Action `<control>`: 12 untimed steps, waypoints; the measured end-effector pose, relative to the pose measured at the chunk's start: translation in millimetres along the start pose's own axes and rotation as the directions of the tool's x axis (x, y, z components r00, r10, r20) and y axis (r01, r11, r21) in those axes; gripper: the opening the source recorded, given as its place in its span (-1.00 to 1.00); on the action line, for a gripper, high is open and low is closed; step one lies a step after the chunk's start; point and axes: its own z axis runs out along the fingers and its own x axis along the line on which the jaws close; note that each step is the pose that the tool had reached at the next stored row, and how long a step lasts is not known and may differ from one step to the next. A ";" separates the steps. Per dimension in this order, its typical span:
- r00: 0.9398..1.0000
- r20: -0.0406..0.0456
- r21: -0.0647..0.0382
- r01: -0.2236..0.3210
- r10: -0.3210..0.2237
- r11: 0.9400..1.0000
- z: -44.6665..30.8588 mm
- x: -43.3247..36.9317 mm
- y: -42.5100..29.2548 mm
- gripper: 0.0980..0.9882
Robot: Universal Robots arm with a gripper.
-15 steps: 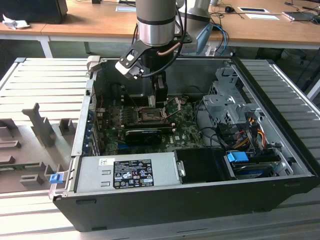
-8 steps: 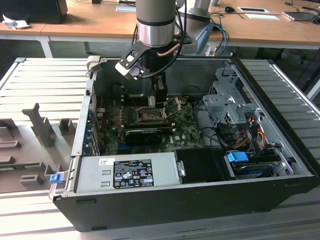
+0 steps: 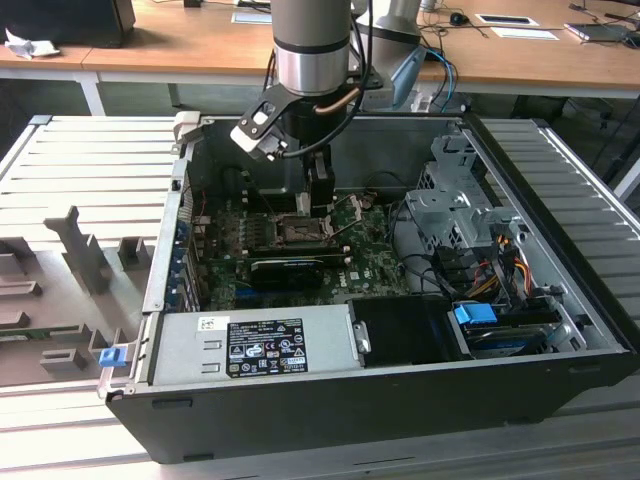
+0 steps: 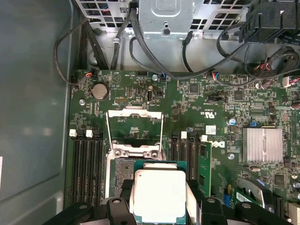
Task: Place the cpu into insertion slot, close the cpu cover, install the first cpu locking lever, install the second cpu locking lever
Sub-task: 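Place the cpu into insertion slot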
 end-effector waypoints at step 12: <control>1.000 0.000 0.000 -0.001 0.001 1.000 4.1 3.6 -1.3 -0.03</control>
